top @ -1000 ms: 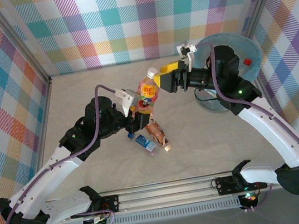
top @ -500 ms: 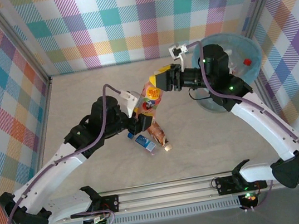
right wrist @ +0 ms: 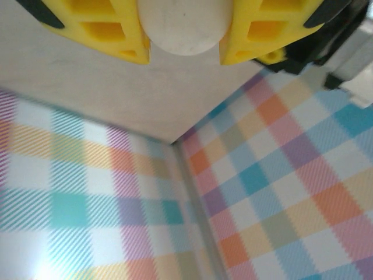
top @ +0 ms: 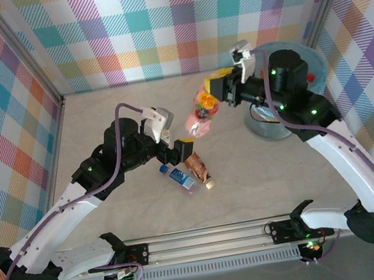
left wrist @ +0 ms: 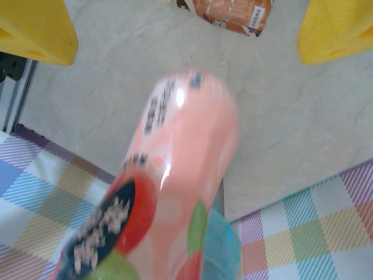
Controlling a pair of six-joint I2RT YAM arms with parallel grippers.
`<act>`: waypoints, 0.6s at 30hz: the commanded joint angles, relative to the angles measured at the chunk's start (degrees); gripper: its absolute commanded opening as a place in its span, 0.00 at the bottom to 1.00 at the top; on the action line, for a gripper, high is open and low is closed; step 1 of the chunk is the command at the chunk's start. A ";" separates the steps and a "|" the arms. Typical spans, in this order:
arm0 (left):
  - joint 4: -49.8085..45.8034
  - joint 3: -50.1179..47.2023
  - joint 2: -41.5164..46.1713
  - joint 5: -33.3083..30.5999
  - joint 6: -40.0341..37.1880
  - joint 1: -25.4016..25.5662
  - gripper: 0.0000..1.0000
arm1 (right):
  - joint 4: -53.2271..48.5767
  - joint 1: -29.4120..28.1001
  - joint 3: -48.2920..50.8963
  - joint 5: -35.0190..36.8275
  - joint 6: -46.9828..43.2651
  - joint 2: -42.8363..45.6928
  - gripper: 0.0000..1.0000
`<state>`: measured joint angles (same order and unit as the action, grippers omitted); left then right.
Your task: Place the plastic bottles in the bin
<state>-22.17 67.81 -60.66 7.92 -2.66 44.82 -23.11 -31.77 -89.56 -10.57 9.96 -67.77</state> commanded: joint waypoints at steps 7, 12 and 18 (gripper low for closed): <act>0.01 0.62 2.83 -1.16 0.81 0.65 0.97 | -1.86 6.72 -9.76 30.96 -27.56 -1.05 0.21; -0.01 0.00 3.96 -2.18 0.99 0.64 0.97 | 0.30 17.76 -7.21 29.33 -26.73 -3.86 0.23; -0.52 0.04 3.90 -2.73 0.70 0.69 0.98 | 4.41 22.48 0.90 27.24 -23.78 -6.25 0.26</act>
<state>-22.35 67.81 -57.45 6.28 -2.39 44.86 -22.20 -10.17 -91.22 17.12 -14.22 -73.47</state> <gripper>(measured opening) 0.977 0.299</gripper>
